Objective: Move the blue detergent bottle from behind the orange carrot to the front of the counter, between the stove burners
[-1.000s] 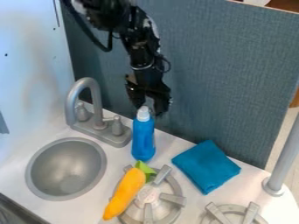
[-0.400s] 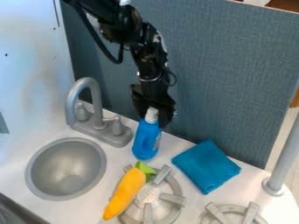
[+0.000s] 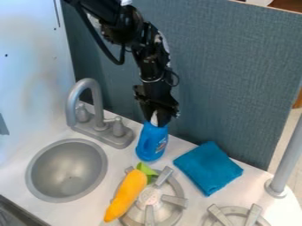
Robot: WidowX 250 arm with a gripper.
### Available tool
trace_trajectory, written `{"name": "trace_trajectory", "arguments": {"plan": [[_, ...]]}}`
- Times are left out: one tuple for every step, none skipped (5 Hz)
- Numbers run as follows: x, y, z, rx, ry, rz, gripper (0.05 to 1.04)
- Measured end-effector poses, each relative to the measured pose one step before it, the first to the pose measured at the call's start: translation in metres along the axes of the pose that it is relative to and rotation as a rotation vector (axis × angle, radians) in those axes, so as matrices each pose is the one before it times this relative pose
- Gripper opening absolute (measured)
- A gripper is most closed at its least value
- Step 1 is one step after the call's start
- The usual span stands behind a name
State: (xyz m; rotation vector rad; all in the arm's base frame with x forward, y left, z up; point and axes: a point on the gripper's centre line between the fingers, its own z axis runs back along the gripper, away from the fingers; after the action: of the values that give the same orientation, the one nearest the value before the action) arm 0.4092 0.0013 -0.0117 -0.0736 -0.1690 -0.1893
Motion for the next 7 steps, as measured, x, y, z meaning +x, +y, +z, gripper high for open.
{"name": "trace_trajectory", "arguments": {"plan": [[-0.0017,-0.00312,0.00115,-0.0205,0.0175,-0.0017,0.529],[0.0034,-0.00628,0.00485,-0.0489,-0.0004,-0.0165,0.514],[0.00136,-0.00519,0.01271,-0.0671,-0.008,-0.0146,0.513],[0.011,-0.00813,0.03903,-0.0415,-0.0896,-0.0204,0.513],[-0.01313,-0.01626,0.01091,-0.0426,-0.0141,-0.0231,0.513],[-0.01764,-0.01931,0.00479,-0.0289,-0.0117,-0.0306,0.513],[-0.02375,-0.02873,-0.01236,-0.0257,0.0119,-0.0742,0.513]]}}
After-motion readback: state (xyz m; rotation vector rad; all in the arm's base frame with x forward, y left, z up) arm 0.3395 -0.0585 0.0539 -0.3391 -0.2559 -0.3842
